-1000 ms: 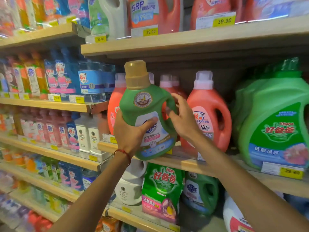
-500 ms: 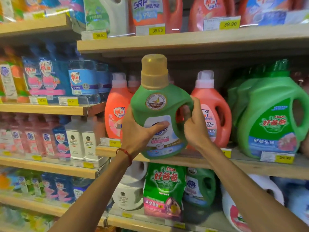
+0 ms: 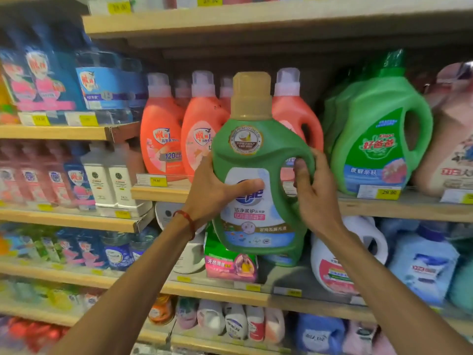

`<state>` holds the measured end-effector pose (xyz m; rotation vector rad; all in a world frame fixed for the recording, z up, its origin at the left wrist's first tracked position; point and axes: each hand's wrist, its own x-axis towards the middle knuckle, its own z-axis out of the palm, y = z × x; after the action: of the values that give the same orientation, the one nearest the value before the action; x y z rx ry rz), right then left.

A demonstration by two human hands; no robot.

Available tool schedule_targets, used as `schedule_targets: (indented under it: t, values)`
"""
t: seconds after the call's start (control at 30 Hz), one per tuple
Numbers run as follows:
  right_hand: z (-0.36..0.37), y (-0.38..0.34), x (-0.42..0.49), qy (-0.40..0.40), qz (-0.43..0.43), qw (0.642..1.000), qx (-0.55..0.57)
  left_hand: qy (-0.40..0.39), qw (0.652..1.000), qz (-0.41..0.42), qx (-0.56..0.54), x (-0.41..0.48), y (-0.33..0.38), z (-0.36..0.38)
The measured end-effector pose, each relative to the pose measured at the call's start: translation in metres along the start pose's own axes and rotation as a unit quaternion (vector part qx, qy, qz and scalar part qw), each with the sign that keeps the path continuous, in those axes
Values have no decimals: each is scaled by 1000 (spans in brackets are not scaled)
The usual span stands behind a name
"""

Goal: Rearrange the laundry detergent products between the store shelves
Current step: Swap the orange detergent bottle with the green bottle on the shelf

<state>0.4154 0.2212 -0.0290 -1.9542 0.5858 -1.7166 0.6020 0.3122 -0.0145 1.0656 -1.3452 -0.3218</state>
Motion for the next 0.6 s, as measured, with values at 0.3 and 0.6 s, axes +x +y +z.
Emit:
schedule_targets:
  t: [0.3, 0.6]
  values:
    - [-68, 63, -68, -153, 110, 982, -4, -42, 985, -97, 136, -64, -35, 57]
    - [-92, 125, -119, -229, 177, 947, -139, -32, 971, -150, 182, -107, -118, 104]
